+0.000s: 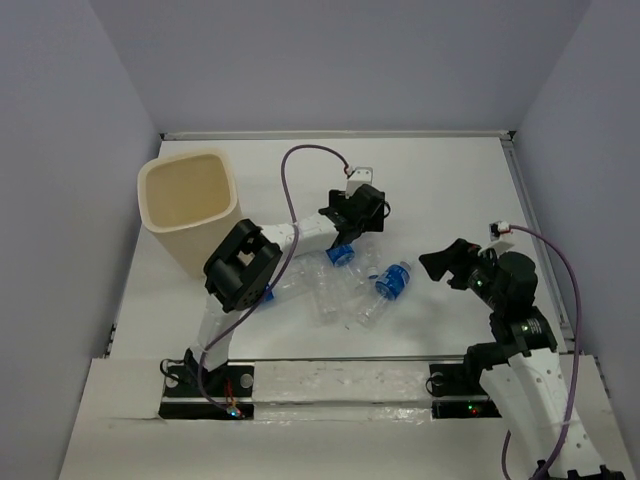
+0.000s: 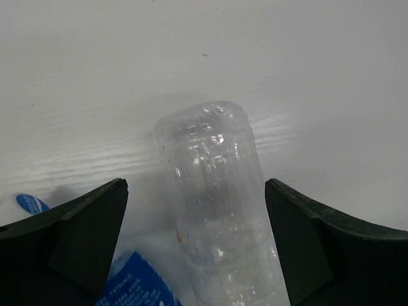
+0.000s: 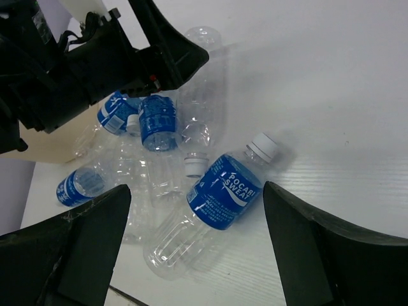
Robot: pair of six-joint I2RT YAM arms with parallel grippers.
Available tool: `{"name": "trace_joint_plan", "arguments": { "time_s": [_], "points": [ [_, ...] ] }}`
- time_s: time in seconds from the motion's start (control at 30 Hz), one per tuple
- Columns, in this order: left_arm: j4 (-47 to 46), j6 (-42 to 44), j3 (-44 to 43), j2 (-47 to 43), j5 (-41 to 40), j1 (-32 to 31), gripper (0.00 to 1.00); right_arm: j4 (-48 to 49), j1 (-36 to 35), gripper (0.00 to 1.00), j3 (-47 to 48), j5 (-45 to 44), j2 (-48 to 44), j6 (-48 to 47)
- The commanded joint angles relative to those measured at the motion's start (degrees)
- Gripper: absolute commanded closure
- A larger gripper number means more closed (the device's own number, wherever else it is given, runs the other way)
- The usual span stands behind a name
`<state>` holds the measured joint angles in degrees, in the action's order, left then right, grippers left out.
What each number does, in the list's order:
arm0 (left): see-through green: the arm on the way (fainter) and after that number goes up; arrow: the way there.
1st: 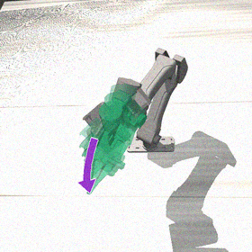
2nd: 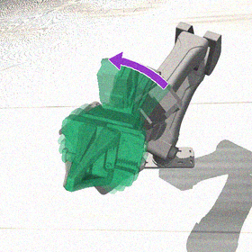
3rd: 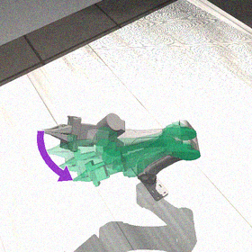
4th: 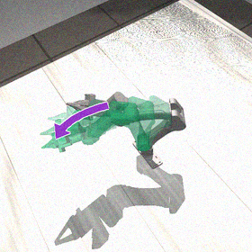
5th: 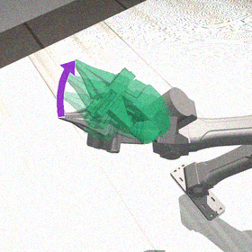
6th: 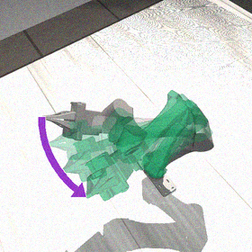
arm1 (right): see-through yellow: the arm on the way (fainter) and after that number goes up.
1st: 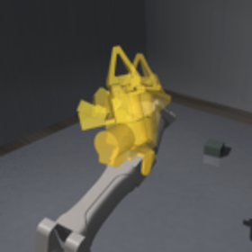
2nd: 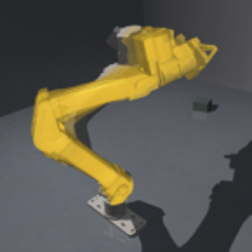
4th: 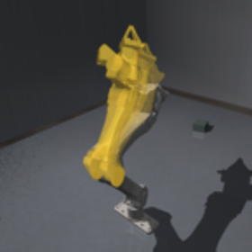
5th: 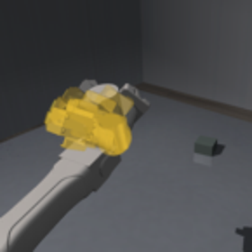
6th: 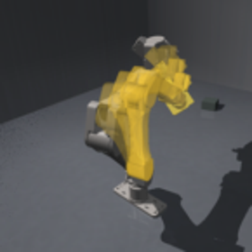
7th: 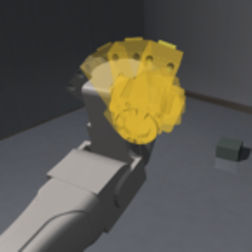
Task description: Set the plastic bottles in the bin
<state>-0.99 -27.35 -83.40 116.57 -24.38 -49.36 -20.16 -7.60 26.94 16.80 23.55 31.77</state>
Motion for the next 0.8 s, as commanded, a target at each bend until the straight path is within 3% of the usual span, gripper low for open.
{"name": "trace_joint_plan", "arguments": {
  "time_s": [0.0, 0.27, 0.4, 0.53, 0.77],
  "points": [
    [0.6, 0.5, -5.9, 3.1, 2.0, 2.7, 0.01, 0.0, -0.4, 0.1, -0.3, 1.5, 2.8, 0.0],
    [0.3, 1.4, -9.9, 8.0, 6.9, 4.5, 0.04, 7.2, -0.4, 0.04, -4.8, 5.5, 10.0, 5.3],
    [-1.5, 0.7, -8.7, 8.1, 8.8, 5.1, 0.15, 11.5, -1.5, 0.01, -7.5, 6.3, 13.6, 8.1],
    [-5.6, 0.7, -6.4, 6.5, 9.6, 5.2, 0.34, 15.3, -3.7, 0.0, -9.4, 4.5, 17.5, 9.5],
    [-15.7, 1.2, 1.4, -1.2, 10.3, 5.2, 0.43, 29.2, -9.2, 0.0, -12.3, 1.9, 27.2, 13.7]
  ]
}}
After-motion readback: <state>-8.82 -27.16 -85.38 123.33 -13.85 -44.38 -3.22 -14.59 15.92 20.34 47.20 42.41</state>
